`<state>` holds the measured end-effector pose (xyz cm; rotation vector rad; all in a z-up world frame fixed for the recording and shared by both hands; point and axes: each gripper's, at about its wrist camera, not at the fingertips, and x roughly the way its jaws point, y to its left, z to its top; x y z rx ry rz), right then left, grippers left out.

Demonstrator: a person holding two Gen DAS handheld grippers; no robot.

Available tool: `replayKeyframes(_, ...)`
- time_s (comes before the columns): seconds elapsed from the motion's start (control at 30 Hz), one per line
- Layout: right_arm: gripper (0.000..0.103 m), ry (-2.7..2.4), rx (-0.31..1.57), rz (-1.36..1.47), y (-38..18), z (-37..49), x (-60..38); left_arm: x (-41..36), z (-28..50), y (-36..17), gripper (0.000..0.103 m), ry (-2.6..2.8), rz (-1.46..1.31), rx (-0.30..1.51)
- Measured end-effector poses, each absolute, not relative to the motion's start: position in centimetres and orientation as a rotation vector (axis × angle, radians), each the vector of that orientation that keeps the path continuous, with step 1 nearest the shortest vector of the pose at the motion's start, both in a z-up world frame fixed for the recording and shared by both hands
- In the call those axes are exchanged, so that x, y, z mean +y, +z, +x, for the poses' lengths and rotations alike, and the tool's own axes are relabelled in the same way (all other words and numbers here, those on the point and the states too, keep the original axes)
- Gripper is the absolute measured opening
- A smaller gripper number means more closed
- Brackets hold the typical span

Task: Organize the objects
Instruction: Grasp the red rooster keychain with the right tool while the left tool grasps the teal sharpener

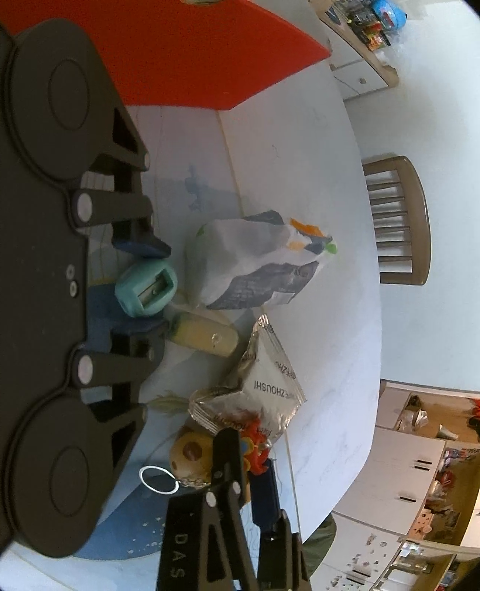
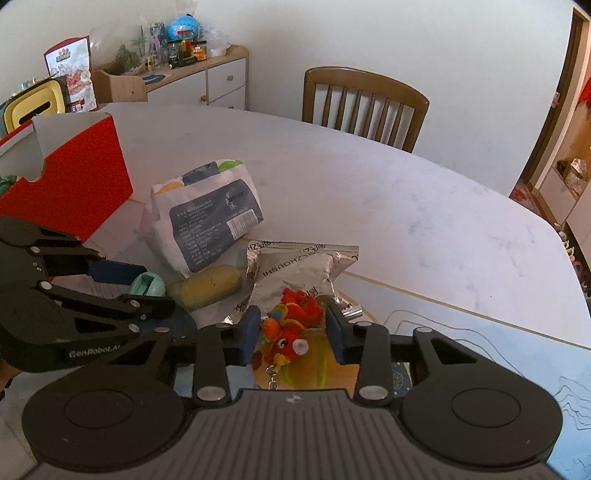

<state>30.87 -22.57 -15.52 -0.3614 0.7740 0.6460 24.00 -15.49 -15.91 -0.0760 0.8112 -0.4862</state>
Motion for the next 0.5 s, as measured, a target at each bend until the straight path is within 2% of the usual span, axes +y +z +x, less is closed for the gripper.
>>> replayKeyframes(0.5,0.034,0.637,0.759,-0.269,-13.5,29.0,-24.2,-13.2,23.9,-13.4,0.033,-0.509,-0.158,0.82)
